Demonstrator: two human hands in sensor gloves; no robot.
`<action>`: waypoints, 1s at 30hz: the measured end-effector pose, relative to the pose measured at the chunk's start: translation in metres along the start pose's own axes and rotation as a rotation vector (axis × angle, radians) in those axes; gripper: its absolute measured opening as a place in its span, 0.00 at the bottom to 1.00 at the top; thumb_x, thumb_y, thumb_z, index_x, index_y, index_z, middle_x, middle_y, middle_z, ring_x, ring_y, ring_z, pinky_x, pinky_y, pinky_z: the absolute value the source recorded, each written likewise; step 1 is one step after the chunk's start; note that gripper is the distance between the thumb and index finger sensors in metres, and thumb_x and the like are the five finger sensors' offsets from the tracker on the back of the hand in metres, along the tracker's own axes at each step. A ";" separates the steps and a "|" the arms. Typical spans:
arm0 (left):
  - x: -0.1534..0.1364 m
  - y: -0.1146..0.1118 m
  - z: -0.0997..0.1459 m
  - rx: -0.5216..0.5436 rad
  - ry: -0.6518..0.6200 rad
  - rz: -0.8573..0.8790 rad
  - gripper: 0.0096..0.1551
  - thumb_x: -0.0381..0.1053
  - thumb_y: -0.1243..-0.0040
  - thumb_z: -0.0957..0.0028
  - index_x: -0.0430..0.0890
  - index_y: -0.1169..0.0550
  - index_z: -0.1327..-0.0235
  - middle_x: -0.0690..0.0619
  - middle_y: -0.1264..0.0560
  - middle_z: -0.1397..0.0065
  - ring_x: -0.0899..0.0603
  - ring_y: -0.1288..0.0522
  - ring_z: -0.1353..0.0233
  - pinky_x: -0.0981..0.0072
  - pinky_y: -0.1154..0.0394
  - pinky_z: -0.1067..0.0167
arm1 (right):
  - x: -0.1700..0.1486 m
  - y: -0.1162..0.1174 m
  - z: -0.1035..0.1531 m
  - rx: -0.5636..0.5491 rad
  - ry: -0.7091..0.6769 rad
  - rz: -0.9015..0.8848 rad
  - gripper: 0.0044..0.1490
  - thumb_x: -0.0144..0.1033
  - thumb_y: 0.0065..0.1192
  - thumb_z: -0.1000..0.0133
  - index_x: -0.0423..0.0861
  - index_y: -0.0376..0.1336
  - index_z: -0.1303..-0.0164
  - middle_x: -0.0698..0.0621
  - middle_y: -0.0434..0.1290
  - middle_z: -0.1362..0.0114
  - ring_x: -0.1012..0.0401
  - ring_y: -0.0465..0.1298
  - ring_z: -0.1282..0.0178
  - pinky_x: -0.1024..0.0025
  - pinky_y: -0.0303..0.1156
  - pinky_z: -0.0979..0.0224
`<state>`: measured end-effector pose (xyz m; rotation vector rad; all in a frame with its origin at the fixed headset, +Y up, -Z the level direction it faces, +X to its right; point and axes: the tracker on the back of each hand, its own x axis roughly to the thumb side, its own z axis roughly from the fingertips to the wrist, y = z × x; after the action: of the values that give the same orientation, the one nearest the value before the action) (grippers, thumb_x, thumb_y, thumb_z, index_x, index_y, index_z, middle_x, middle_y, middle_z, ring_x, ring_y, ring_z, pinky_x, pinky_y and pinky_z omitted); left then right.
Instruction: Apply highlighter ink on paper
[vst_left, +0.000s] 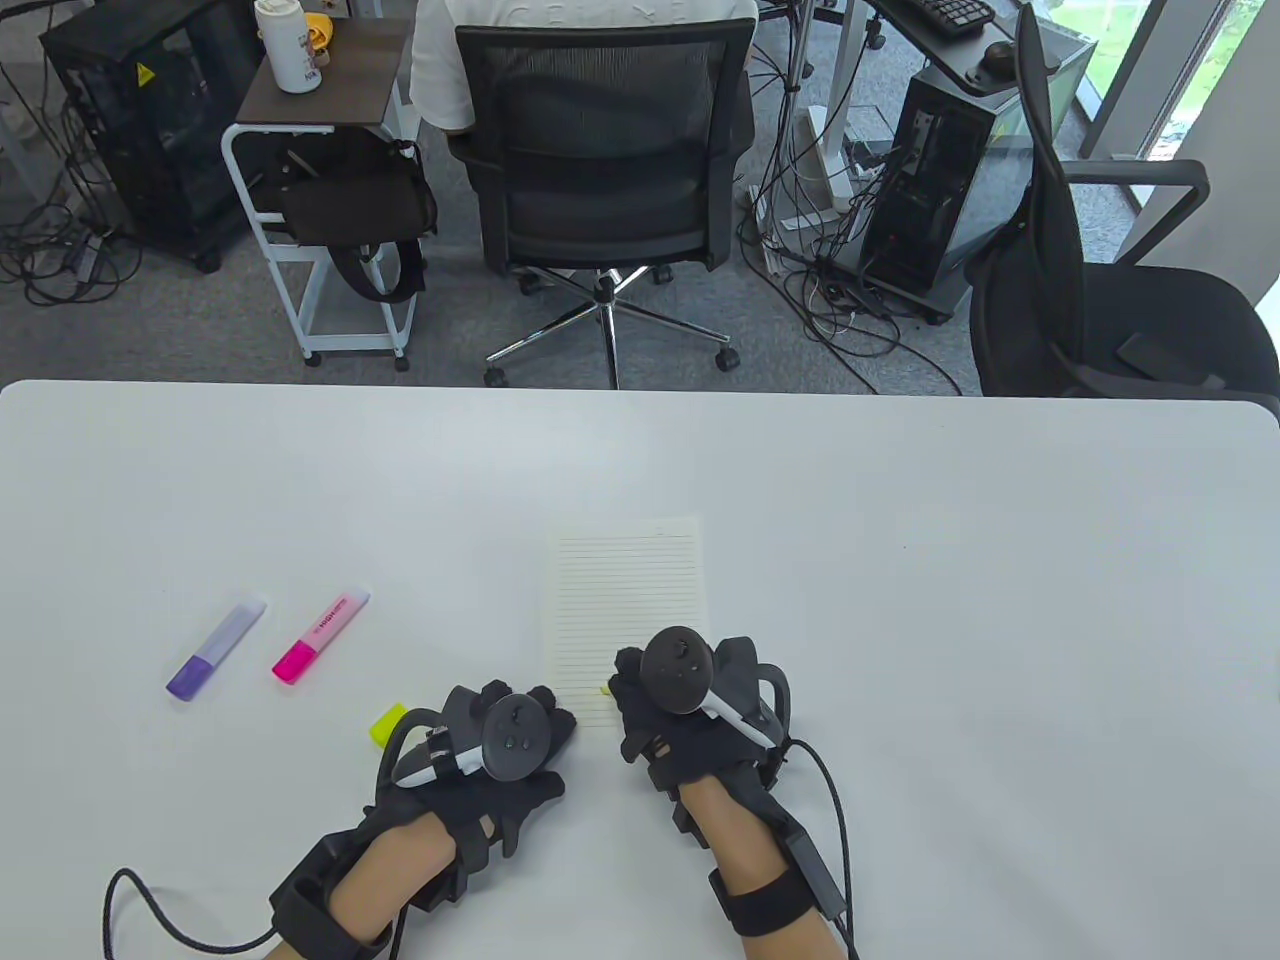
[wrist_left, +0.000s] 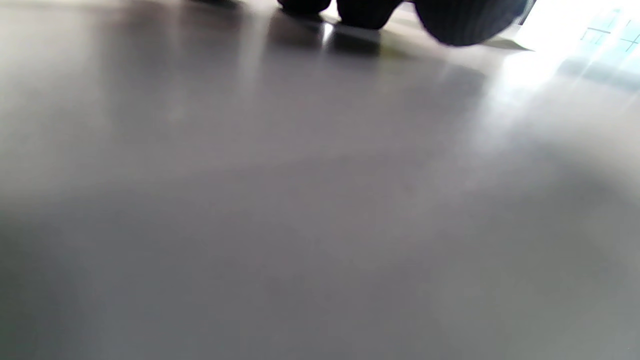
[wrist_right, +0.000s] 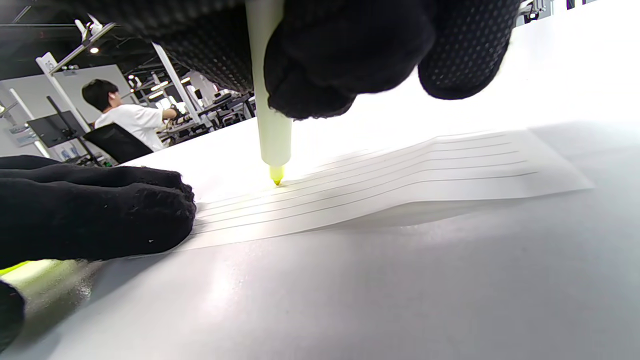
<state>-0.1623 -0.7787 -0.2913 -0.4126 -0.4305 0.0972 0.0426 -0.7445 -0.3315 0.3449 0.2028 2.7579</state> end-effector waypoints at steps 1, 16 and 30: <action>0.000 0.000 0.000 0.000 0.000 0.000 0.40 0.65 0.49 0.49 0.60 0.42 0.21 0.56 0.50 0.14 0.31 0.51 0.17 0.28 0.55 0.27 | 0.000 0.000 0.000 0.001 0.000 0.000 0.25 0.47 0.64 0.34 0.48 0.67 0.30 0.44 0.79 0.51 0.56 0.78 0.64 0.45 0.71 0.30; 0.000 0.000 0.000 0.000 0.000 0.000 0.40 0.65 0.49 0.49 0.60 0.42 0.22 0.56 0.51 0.14 0.30 0.51 0.17 0.29 0.53 0.27 | -0.002 -0.005 0.004 0.011 -0.024 -0.078 0.24 0.46 0.65 0.36 0.47 0.69 0.33 0.43 0.80 0.53 0.55 0.78 0.66 0.44 0.72 0.31; 0.000 0.000 0.000 0.000 0.000 0.000 0.40 0.65 0.49 0.49 0.60 0.43 0.22 0.56 0.51 0.15 0.31 0.51 0.17 0.29 0.53 0.27 | 0.003 0.002 0.003 0.057 -0.045 -0.073 0.24 0.46 0.65 0.35 0.48 0.69 0.32 0.44 0.80 0.52 0.55 0.78 0.65 0.44 0.71 0.31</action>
<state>-0.1623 -0.7787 -0.2912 -0.4126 -0.4305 0.0972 0.0402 -0.7454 -0.3280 0.4057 0.2779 2.6739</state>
